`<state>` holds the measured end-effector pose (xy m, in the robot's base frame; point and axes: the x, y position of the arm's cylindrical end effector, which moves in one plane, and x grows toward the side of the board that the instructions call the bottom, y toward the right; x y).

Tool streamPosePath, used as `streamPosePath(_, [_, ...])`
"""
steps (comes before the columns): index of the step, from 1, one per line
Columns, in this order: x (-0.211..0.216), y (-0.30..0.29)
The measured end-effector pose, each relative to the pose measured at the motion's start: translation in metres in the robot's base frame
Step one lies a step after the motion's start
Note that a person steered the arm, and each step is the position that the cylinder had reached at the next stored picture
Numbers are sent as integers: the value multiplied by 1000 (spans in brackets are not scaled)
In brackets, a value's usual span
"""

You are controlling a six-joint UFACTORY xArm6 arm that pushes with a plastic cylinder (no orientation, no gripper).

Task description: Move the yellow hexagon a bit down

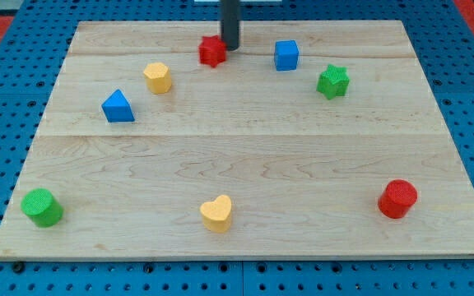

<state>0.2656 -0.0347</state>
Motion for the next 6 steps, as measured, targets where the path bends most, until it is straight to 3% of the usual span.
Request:
streamPosePath(1, [-24,3])
streamPosePath(2, [-34,-76])
streamPosePath(3, [12,-100])
streamPosePath(4, [61,-87])
streamPosePath(5, [69,-116])
streamPosePath(6, [77,-195])
